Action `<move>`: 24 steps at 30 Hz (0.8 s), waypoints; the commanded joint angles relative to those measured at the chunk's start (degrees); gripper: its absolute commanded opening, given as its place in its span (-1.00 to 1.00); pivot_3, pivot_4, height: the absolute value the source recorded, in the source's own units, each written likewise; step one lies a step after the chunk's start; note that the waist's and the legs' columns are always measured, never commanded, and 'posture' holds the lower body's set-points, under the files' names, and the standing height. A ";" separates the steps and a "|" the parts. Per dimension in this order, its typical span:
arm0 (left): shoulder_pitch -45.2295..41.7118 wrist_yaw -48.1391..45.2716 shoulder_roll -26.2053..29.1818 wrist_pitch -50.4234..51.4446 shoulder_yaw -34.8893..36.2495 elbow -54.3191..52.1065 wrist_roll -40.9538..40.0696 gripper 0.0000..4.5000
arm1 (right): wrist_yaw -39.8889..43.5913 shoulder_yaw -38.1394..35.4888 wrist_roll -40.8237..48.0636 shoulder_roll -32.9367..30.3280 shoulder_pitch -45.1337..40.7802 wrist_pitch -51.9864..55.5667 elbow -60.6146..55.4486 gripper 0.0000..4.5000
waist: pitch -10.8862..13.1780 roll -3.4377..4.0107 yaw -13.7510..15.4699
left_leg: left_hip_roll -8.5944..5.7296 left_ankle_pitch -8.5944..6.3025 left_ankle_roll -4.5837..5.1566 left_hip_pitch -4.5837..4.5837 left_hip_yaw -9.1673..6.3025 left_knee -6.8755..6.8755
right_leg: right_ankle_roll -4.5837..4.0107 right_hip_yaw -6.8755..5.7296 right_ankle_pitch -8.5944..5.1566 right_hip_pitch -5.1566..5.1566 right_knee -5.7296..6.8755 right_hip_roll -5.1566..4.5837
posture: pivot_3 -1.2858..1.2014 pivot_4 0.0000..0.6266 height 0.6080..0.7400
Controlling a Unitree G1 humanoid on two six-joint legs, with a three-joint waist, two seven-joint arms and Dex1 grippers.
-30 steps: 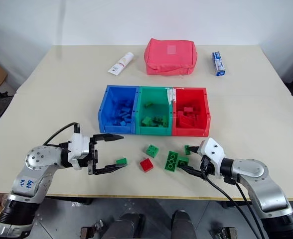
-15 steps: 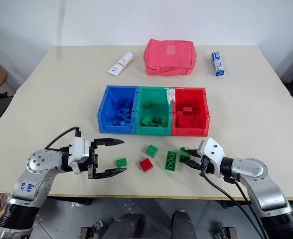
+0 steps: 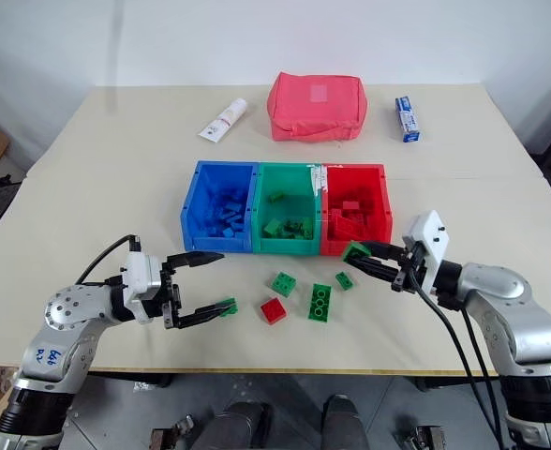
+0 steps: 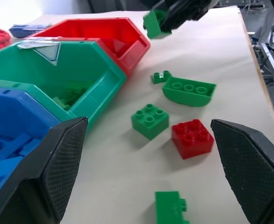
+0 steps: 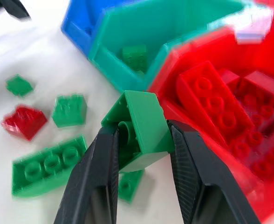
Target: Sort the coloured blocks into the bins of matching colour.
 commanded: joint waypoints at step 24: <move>1.60 4.26 -0.68 -0.41 4.68 -1.83 -1.03 1.00 | -4.53 4.43 -7.69 7.30 -12.58 -1.14 3.55 1.00 | 0.00 0.00 -0.57 | 0.17 -0.09 -0.09 -0.06 -0.03 -0.04 | -0.19 0.02 0.01 -0.13 0.02 0.21 | 0.03 -0.52 1.00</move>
